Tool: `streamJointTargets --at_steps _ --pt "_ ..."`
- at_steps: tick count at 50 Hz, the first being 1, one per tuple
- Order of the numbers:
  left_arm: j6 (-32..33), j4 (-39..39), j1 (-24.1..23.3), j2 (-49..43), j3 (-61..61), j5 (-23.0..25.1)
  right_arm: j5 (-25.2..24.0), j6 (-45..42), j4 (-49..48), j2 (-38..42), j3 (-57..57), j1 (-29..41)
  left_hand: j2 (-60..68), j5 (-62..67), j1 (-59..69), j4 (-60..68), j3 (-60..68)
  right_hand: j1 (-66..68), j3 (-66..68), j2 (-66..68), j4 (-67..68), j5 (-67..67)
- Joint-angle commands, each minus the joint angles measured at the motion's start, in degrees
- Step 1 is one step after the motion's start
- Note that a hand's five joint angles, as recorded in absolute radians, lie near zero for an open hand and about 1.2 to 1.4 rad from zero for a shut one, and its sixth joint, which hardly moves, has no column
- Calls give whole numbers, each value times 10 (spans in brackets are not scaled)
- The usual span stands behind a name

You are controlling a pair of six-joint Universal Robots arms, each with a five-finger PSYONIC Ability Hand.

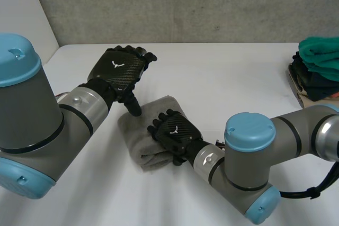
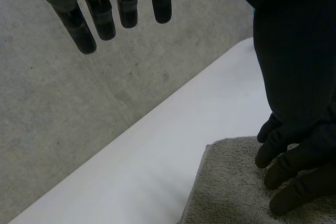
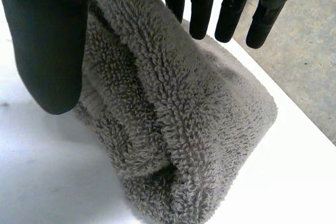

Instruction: Fold the laundry.

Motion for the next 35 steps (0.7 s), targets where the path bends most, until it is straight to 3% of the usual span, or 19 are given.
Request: streamJointTargets --at_steps 1,8,23,26,30,35 --pt "0 0 0 -1 0 1 1 -6 -4 36 -30 1 2 -9 5 2 -2 91 90 84 92 88" --pt "0 1 2 -1 0 1 2 -15 -13 46 -46 1 2 -9 5 2 -2 190 190 183 191 188" --pt "-1 0 8 0 -1 1 1 -20 -23 78 -80 1 2 -9 5 2 -2 192 191 185 193 190" --pt "0 0 9 0 -1 1 1 -20 -23 85 -89 1 2 -9 5 2 -2 245 245 239 247 243" --pt "0 0 11 0 -1 1 3 -22 -24 90 -105 0 2 -9 5 2 -2 564 564 558 566 562" --pt "0 1 12 0 1 1 8 -42 -43 83 -139 -5 2 -9 5 2 -2 598 598 591 599 596"
